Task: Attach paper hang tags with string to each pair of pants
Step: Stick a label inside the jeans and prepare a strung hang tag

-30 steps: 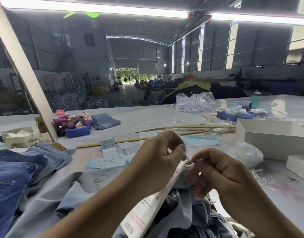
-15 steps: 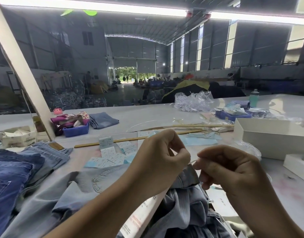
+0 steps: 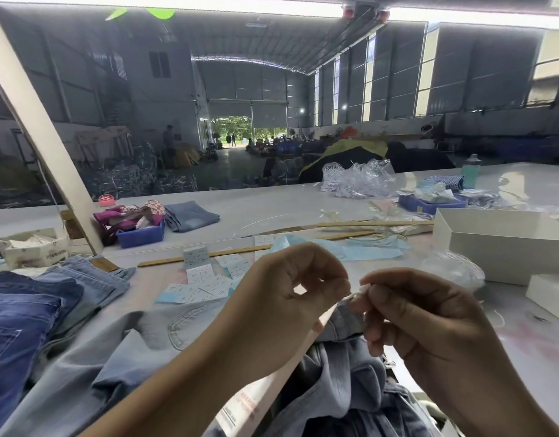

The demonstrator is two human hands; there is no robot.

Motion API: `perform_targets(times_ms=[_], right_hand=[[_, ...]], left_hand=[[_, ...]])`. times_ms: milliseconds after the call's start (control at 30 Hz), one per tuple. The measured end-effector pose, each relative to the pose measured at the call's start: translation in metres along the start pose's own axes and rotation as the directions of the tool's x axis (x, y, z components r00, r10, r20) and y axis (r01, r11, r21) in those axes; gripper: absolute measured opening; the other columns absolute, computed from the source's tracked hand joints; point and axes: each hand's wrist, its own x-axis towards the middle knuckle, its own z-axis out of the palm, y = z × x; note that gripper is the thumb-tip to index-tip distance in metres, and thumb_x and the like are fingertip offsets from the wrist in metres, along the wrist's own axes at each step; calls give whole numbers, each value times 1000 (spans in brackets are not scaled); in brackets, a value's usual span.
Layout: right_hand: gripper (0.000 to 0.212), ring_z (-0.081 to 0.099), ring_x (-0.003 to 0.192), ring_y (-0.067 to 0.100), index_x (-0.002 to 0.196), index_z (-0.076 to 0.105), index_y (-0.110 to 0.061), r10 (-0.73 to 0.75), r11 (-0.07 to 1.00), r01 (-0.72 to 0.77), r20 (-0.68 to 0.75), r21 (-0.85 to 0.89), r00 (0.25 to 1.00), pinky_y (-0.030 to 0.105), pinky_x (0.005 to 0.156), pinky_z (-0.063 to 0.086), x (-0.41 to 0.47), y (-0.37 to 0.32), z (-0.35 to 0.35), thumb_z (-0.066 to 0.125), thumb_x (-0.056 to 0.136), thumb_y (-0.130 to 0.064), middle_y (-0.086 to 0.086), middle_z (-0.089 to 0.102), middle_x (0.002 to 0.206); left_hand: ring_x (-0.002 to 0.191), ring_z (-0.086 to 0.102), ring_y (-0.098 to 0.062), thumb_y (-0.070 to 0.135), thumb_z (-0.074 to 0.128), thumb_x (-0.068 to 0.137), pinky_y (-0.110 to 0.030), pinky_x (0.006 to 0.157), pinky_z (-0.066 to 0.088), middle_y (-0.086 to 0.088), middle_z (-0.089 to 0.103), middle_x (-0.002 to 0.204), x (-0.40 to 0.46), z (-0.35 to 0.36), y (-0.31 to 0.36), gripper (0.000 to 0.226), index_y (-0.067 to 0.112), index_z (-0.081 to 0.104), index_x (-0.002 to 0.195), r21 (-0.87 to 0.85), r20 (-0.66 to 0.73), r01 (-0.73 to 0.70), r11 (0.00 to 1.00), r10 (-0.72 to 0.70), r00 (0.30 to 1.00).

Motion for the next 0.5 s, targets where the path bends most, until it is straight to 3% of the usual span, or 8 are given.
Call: perform_targets(times_ms=[267, 500], right_hand=[[57, 54, 47, 21, 78, 73, -7, -18, 998, 22, -67, 56, 998, 29, 39, 43, 1, 9, 10, 95, 41, -45, 18, 62, 66], [56, 53, 46, 20, 78, 74, -7, -71, 997, 72, -79, 7, 994, 28, 40, 43, 0, 13, 13, 93, 45, -48, 18, 60, 64]], left_hand=[[77, 68, -12, 10, 71, 87, -28, 74, 57, 10, 72, 82, -2, 6, -4, 21, 31, 70, 86, 52, -24, -41, 998, 42, 999], [72, 63, -5, 22, 72, 82, -11, 65, 46, 13, 70, 81, -5, 6, -1, 19, 35, 59, 88, 89, -64, -61, 994, 67, 996]])
